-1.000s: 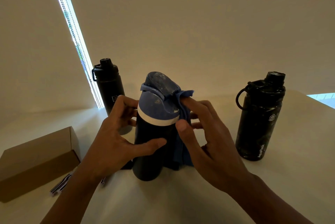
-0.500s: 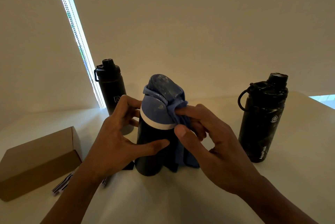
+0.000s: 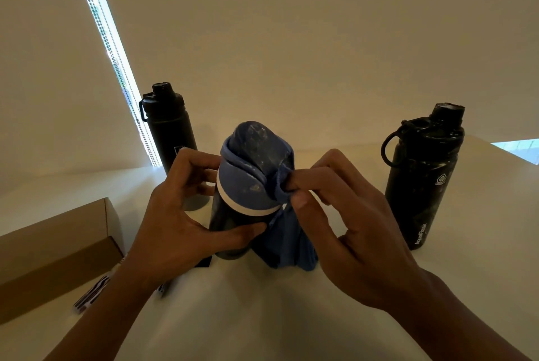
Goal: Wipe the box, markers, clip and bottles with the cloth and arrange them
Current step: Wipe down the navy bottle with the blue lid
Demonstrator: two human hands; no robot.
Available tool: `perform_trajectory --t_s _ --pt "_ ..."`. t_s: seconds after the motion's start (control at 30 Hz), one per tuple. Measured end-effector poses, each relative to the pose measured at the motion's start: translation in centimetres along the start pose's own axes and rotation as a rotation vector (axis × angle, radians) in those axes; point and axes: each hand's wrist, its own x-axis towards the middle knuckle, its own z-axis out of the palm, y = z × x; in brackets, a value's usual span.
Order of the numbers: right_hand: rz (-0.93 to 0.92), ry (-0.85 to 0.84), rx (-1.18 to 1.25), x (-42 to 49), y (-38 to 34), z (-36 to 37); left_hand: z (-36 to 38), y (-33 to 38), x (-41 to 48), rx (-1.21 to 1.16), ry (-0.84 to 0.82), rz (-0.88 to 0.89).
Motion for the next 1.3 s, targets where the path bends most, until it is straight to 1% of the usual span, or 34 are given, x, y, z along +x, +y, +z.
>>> perform_trajectory --t_s 0.13,0.23,0.33,0.43,0.5,0.57,0.67,0.73,0.77,0.87,0.93,1.0,1.17,1.3 --pt "-0.117 0.037 -0.153 0.4 -0.4 -0.6 0.4 0.1 -0.2 0.002 -0.024 0.020" --pt "-0.181 0.025 -0.302 0.5 0.0 -1.2 0.4 0.2 -0.2 0.000 -0.029 0.027" --pt "-0.198 0.018 -0.429 0.6 0.5 -1.9 0.3 0.3 -0.1 -0.009 -0.025 0.024" --pt "-0.191 0.068 -0.494 0.7 1.6 -2.3 0.1 0.2 0.1 -0.015 -0.017 0.012" --pt "-0.173 0.126 -0.440 0.5 2.2 -2.3 0.1 0.2 0.1 -0.020 -0.009 -0.003" --pt "-0.103 0.197 -0.298 0.4 2.2 -2.2 0.0 0.0 0.1 -0.031 0.003 -0.026" --pt "0.117 0.273 -0.061 0.7 1.7 -1.7 -0.2 -0.4 0.1 -0.038 0.020 -0.059" --pt "0.292 0.272 0.137 0.8 1.6 -1.1 -0.2 -0.6 0.2 -0.029 0.025 -0.061" --pt "0.350 0.268 0.214 0.8 1.6 -0.9 -0.2 -0.7 0.2 -0.022 0.028 -0.062" --pt "0.408 0.297 0.325 0.8 0.9 -0.6 -0.1 -0.7 0.3 -0.017 0.032 -0.073" --pt "0.383 0.332 0.353 0.7 0.3 -0.6 -0.1 -0.7 0.4 -0.013 0.030 -0.075" --pt "0.315 0.328 0.321 0.6 0.0 -0.6 0.0 -0.7 0.5 -0.008 0.022 -0.072" --pt "0.178 0.234 0.062 -0.4 1.9 0.1 0.1 -0.4 0.7 0.003 -0.011 -0.064" --pt "-0.027 0.141 -0.039 0.3 2.6 -0.4 0.2 -0.1 1.0 0.001 -0.034 -0.042"
